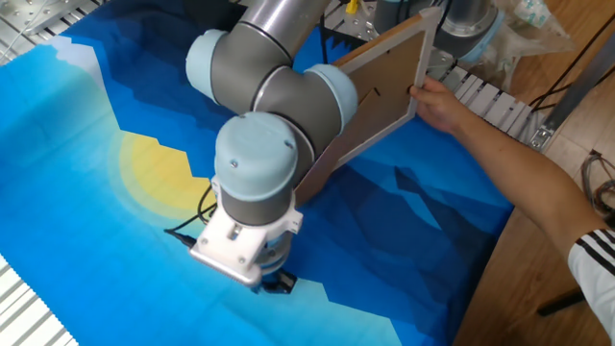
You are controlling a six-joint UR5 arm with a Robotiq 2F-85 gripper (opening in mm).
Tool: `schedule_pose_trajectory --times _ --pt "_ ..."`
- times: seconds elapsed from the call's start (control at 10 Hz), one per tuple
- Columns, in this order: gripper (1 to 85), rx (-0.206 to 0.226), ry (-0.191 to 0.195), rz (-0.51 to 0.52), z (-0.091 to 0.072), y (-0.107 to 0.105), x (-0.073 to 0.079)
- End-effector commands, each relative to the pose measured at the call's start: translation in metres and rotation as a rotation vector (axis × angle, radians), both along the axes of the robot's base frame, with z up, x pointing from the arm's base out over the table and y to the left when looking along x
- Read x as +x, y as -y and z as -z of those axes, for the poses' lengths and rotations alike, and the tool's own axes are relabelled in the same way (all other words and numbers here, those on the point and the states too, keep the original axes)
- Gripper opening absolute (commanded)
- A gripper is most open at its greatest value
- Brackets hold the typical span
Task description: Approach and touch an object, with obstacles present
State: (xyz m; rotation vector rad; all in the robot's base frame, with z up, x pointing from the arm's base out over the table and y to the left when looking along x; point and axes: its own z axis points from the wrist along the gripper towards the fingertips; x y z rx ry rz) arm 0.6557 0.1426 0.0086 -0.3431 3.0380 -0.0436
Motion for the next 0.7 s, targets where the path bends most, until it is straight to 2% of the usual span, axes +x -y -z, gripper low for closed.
schedule_pose_trajectory --times 0.0,0.3,0.4,0.6 --pt "1.0 0.003 -0.008 -0.021 -0.003 0.017 -0.006" --pt "1.0 -0.003 -0.025 -0.014 -0.017 0.017 -0.012" --pt "1.0 -0.015 -0.04 -0.008 -0.028 0.019 -0.017" --pt "1.0 -0.004 -0.076 0.01 -0.057 0.02 -0.027"
